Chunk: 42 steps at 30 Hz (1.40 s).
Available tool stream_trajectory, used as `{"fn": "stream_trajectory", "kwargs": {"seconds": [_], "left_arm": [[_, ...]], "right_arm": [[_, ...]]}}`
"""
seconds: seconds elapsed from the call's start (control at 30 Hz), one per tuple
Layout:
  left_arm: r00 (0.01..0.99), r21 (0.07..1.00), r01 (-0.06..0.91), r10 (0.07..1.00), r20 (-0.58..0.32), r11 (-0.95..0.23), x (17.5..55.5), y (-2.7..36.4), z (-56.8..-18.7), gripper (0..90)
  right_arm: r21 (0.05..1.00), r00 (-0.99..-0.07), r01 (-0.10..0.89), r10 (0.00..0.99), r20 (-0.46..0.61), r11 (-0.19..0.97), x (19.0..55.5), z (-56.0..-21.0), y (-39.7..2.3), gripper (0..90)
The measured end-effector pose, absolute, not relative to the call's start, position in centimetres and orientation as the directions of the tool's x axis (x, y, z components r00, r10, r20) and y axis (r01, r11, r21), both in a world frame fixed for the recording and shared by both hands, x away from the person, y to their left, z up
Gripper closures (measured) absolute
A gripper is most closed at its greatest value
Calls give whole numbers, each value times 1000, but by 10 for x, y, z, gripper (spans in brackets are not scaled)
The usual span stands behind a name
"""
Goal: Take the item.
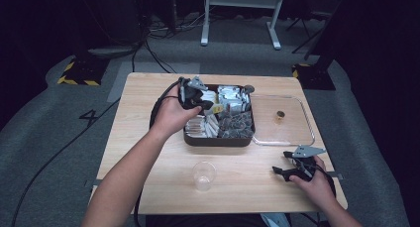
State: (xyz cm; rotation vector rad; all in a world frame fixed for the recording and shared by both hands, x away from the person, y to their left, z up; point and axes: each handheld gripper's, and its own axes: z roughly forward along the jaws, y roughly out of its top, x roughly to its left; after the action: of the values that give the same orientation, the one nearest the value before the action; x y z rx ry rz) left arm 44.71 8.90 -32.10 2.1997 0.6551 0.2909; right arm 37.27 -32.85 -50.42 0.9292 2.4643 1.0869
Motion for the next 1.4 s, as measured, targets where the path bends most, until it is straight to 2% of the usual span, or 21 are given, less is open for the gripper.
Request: {"fn": "stream_trajectory", "kwargs": {"seconds": [0.73, 1.4], "left_arm": [[867, 790, 334, 497, -43, -514, 365, 101, -333, 900], [877, 793, 335, 476, -65, -508, 318, 103, -362, 900]], "right_arm": [[740, -749, 443, 662, -5, 507, 373, -504, -328, 176], [740, -749, 442, 662, -6, 507, 373, -504, -328, 176]]}}
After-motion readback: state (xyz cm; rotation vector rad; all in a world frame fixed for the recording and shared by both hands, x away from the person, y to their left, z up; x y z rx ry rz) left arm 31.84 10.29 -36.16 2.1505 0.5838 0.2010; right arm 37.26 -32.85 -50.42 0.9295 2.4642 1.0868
